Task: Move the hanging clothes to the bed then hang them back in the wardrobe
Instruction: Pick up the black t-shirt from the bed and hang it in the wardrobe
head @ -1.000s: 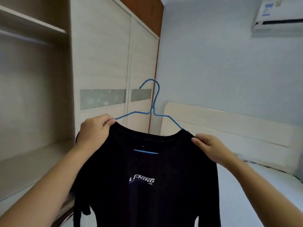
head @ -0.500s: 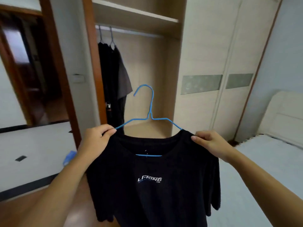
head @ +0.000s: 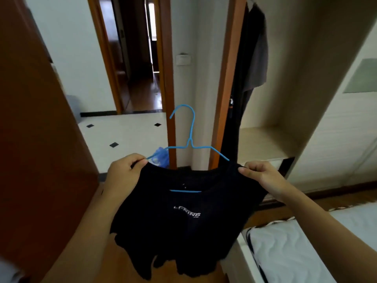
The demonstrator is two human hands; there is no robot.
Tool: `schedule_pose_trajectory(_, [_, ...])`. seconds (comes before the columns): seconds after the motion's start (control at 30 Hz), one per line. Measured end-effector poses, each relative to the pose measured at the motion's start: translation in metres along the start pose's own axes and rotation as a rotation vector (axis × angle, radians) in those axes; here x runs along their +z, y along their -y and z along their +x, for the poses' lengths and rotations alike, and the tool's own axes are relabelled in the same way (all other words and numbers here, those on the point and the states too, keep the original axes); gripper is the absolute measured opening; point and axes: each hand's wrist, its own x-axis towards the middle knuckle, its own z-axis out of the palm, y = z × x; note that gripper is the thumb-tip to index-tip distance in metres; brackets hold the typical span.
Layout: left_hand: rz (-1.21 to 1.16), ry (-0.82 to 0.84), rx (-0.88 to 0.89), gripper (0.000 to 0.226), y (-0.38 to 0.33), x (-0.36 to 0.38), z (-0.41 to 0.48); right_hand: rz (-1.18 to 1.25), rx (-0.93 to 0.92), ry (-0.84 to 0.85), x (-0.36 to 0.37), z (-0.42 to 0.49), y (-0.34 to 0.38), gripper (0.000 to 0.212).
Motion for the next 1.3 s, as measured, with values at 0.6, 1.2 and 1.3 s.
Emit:
schedule_pose_trajectory(0.6, [0.065, 0.169, 0.157, 0.014, -0.022, 0.184, 0.168, 0.27, 0.176, -0.301, -0.076, 0.153, -0.117, 0.039])
schedule_pose_trajectory(1.2, [-0.323, 0.672, 0.745, 0.014, -0.228, 0.476, 0.309, 0.268, 0.385, -1.096, -0.282, 0.135, -0.15, 0.031])
schedule_pose_trajectory(1.3, [-0.406, 0.598, 0.924, 0.024, -0.252, 0.494, 0.345, 0.29, 0.413, -1.201, -0.304, 0.152, -0.127, 0.035])
